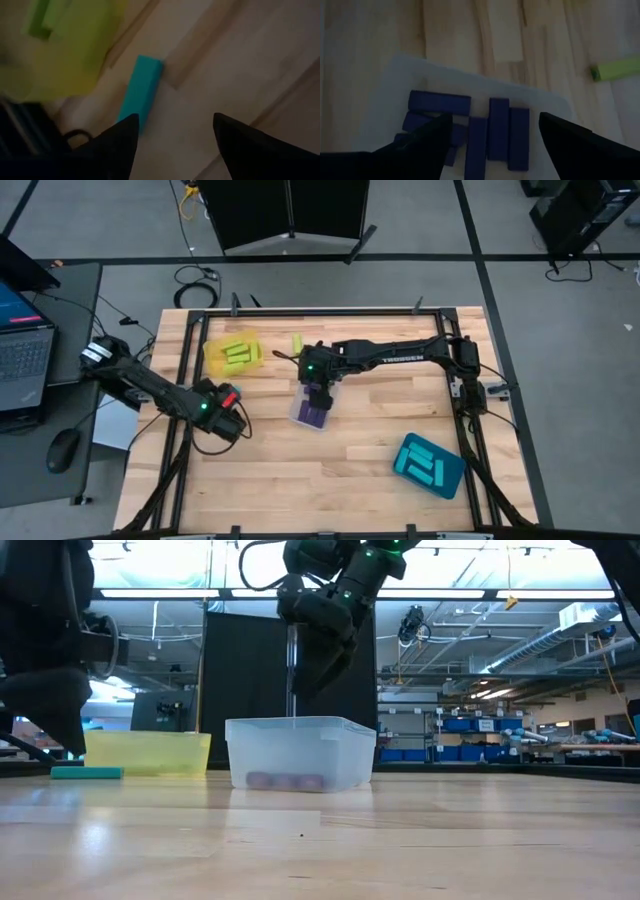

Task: Sort blocks
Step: Put the blue block into the blue bin

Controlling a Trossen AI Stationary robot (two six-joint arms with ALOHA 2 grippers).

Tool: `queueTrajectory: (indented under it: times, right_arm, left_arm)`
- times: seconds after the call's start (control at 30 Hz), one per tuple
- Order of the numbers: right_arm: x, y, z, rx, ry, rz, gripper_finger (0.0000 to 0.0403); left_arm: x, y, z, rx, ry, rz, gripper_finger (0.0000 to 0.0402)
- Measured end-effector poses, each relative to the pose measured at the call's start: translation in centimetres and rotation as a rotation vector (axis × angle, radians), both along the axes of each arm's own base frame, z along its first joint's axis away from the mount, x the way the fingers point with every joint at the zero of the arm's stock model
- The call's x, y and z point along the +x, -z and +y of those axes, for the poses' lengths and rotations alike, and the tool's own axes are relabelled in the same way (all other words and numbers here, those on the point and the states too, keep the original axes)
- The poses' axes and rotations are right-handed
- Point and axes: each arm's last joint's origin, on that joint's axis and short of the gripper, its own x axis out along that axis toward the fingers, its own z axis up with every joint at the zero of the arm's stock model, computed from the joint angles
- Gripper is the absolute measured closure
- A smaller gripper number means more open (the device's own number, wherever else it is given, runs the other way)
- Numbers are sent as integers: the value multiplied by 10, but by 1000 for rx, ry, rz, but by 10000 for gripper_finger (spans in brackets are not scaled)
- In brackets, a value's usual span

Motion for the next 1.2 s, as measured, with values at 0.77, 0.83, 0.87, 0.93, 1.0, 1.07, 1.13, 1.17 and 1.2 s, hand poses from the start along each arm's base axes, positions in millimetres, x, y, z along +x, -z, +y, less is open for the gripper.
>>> queueTrajectory:
  times: [0.77,0.83,0.87,0.93,1.0,1.07,1.13,1.17,1.2]
  right_arm:
    - [4,-6,0,5,-82,-69,102]
    - [4,-6,2,10,-79,-69,103]
    - [4,-6,3,13,-78,-69,103]
    - [4,-6,4,15,-79,-69,102]
    - [5,-6,6,15,-82,-69,102]
    - [5,-6,7,16,-84,-69,102]
    - [5,-6,7,19,-78,-70,103]
    - [5,-6,7,22,-73,-70,103]
    - [5,-6,7,25,-69,-69,104]
  left_arm:
    - [3,17,8,12,-189,51,85]
    - [2,20,11,13,-182,64,81]
    - [2,21,12,14,-180,69,81]
    - [0,26,14,9,-166,79,80]
    - [-1,29,17,4,-160,76,80]
    - [-2,32,19,4,-164,78,80]
    - [-2,32,20,5,-168,79,80]
    - [-2,32,20,8,-166,78,80]
    - [-2,32,20,11,-165,76,80]
